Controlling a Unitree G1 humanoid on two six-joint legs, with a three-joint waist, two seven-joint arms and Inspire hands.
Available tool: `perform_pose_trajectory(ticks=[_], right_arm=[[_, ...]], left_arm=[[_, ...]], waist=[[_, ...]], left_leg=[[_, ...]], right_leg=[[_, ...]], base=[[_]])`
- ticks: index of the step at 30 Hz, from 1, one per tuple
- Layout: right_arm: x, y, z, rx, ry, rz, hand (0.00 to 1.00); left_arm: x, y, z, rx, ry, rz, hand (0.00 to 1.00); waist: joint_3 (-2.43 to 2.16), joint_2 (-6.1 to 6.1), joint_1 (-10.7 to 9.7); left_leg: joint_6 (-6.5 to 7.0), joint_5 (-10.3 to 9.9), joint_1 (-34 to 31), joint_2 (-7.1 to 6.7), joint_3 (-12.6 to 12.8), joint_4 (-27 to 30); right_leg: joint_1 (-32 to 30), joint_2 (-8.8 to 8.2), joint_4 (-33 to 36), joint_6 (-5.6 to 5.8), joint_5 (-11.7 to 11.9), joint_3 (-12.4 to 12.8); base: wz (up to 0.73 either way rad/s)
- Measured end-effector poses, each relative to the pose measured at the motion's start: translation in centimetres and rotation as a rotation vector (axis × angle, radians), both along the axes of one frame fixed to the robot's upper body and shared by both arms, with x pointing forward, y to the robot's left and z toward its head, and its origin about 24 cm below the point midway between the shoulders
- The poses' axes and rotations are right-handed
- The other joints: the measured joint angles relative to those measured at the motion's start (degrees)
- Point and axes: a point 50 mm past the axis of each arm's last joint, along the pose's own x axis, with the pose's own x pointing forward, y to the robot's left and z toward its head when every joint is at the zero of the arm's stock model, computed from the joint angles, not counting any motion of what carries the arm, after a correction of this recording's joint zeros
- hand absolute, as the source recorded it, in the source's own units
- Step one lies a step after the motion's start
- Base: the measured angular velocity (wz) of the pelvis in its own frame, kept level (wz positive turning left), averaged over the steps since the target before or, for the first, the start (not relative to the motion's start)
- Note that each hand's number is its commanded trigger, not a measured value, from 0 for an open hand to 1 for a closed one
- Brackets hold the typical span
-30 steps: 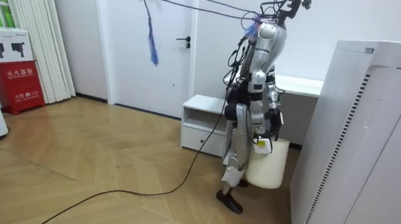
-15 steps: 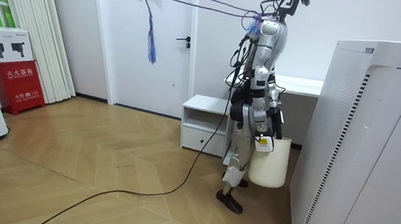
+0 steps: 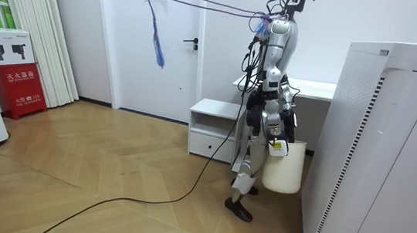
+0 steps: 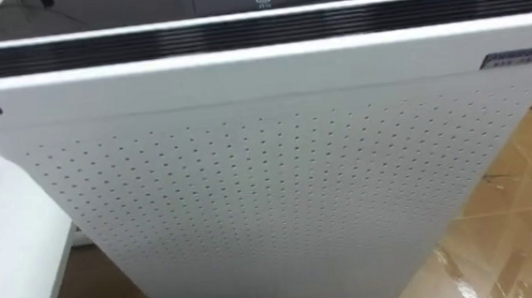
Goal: Pick garbage
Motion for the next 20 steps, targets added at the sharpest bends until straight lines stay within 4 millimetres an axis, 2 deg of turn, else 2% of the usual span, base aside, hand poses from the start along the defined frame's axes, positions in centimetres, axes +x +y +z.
perform_pose_trajectory(ticks=[2,6,9,13,20], right_arm=[[-0.3,-0.1,-0.1,-0.004,0.007,-0.002,1.00],[-1.0,-0.2,-0.2,0.005,0.015,-0.049,1.00],[-1.8,-0.7,-0.4,0.006,0.026,-0.096,1.00],[-3.4,-1.8,-0.5,-0.011,0.053,-0.180,1.00],[-5.4,-2.3,-0.9,-0.025,0.096,-0.315,1.00]], left_arm=[[-0.2,0.7,0.0,-0.042,0.012,0.106,0.00],[-1.0,2.1,-0.2,-0.087,0.020,0.289,0.00],[-2.0,3.4,-0.4,-0.113,0.016,0.453,0.00],[-4.0,6.2,-0.7,-0.105,0.007,0.749,0.00],[-7.1,7.2,-2.0,-0.084,0.098,1.019,0.00]], waist=[[-0.25,-0.07,0.5],[-0.27,-0.14,0.7],[-0.36,-0.28,1.8],[-0.53,-0.82,3.0],[-0.49,-1.88,3.1]], left_leg=[[-0.01,0.0,1.5,0.21,0.4,-0.8],[-0.01,0.0,3.8,0.29,0.4,-1.5],[-0.06,0.0,5.2,0.45,0.4,-2.2],[-0.16,-0.1,6.5,0.65,0.7,-2.9],[-0.48,-0.3,8.5,0.94,1.0,-3.3]], right_leg=[[1.2,0.23,-0.4,0.00,0.0,0.1],[3.6,0.47,-1.4,0.11,-0.1,0.2],[5.0,0.81,-2.2,0.14,0.0,0.3],[6.1,1.12,-3.1,0.13,0.0,0.4],[8.3,1.58,-4.1,0.08,0.1,0.7]], base=[[-0.07],[-0.01],[0.00],[-0.02],[-0.03]])
